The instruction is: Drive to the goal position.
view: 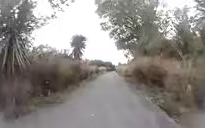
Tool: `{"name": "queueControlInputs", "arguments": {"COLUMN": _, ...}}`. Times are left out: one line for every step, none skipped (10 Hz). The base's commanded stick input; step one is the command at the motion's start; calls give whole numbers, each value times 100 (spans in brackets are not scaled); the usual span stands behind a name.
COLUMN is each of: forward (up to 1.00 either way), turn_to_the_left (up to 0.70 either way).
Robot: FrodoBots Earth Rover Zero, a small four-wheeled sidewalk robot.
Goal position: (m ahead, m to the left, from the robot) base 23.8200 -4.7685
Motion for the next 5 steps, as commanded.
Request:
{"name": "queueControlInputs", "arguments": {"forward": 100, "turn_to_the_left": 0}}
{"name": "queueControlInputs", "arguments": {"forward": 100, "turn_to_the_left": 0}}
{"name": "queueControlInputs", "arguments": {"forward": 100, "turn_to_the_left": 0}}
{"name": "queueControlInputs", "arguments": {"forward": 100, "turn_to_the_left": 0}}
{"name": "queueControlInputs", "arguments": {"forward": 100, "turn_to_the_left": 0}}
